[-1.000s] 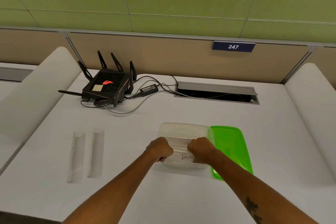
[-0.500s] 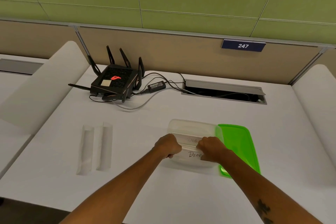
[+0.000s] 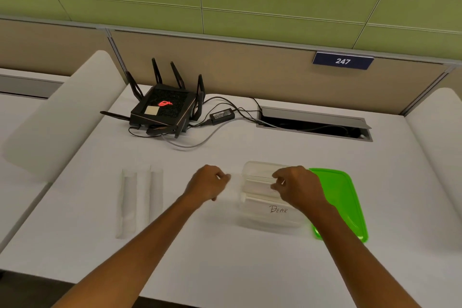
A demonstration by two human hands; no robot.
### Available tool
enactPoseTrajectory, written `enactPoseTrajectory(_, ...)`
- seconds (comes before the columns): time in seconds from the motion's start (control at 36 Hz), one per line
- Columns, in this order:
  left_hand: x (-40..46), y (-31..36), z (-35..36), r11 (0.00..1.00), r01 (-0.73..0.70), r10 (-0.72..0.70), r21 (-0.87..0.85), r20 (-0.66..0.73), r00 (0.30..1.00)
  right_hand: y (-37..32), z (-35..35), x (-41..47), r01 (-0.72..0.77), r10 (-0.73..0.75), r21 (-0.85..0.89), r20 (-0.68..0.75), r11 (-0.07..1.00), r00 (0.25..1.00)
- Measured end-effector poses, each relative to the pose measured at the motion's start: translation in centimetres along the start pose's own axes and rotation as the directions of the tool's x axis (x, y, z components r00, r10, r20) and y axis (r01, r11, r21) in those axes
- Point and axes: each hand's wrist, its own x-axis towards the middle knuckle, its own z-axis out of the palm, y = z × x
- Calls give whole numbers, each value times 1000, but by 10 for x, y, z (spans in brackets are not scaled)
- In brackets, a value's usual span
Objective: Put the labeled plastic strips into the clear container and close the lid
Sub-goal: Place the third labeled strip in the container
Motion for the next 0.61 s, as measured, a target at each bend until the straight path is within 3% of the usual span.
enactPoseTrajectory(0.08,6,-37,-30,999,45,-45,-2,-97,994,-36,5,-4,21,-13,93,-83,995,996)
enactPoseTrajectory(0.17,14,-78,-57,995,96,-92,14,-170,981,-74,19,-10,60,-50,144,-77,988,996)
enactPoseTrajectory(0.33,38,-145,-101,985,153,-126,75,-288,949,-148,66,-22,53,-106,354,131,934,986)
enactPoseTrajectory(0.44,56,-173,-121,979,183,-152,95,-264,952,-190,98,-28,32,-150,418,251,908,956)
enactPoseTrajectory(0.61,79,-189,-138,975,152,-138,163,-95,986,-236,134,-31,-40,-146,439,381,897,913)
